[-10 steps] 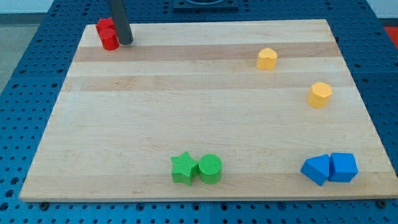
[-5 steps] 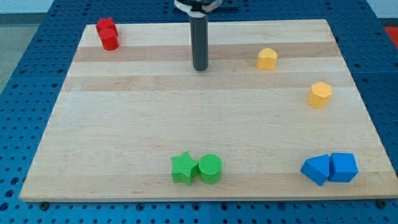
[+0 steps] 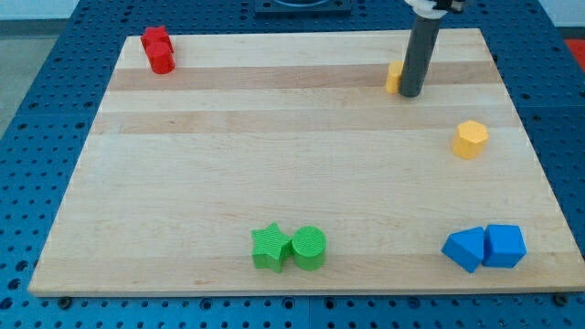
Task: Push the yellow heart to the top right of the board
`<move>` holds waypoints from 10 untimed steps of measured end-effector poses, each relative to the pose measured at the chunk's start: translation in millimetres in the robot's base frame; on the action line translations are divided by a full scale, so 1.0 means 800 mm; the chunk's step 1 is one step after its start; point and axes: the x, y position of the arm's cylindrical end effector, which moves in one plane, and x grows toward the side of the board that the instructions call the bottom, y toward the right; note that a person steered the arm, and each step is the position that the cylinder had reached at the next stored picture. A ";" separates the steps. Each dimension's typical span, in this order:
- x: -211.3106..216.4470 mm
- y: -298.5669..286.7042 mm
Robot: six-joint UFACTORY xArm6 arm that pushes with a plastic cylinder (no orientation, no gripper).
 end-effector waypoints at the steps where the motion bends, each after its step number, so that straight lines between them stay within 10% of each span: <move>1: -0.001 -0.044; 6: 0.003 0.011; 10: -0.106 0.037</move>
